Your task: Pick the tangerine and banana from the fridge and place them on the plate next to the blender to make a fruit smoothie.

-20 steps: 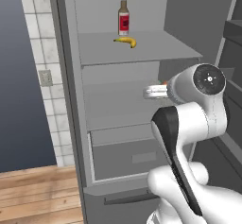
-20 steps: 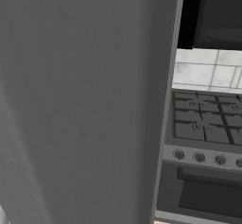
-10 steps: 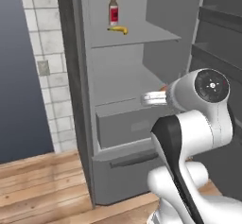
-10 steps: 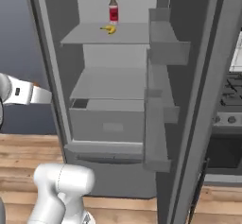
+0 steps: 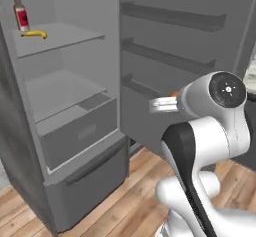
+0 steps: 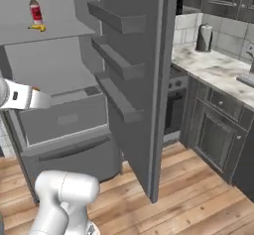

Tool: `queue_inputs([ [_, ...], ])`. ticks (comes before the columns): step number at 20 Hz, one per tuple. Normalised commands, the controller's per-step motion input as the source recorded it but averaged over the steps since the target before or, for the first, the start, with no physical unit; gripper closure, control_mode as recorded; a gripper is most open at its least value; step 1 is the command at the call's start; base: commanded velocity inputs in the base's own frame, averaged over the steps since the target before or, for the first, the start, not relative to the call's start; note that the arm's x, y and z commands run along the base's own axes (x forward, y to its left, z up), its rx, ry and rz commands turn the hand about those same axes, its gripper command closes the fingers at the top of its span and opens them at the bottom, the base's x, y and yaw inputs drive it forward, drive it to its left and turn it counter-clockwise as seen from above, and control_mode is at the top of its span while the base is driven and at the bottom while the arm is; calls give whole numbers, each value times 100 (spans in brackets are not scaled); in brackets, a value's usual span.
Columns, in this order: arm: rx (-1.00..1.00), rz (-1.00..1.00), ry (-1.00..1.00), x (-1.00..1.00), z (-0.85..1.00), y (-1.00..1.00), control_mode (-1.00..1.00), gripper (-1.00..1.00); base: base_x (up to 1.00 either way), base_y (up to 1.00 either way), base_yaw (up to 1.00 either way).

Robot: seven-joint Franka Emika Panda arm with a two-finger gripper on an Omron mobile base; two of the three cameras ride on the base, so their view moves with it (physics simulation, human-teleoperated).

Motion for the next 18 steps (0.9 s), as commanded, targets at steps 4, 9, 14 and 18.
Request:
queue_inputs([
  [4, 0, 0, 0, 0, 0, 0, 100, 100, -30, 16, -81],
  [9, 0, 0, 0, 0, 0, 0, 100, 100, -19, 11, -82],
  [14, 0, 0, 0, 0, 0, 0, 100, 100, -2, -8, -72],
  [18, 0, 0, 0, 0, 0, 0, 100, 100, 7, -62, -52],
])
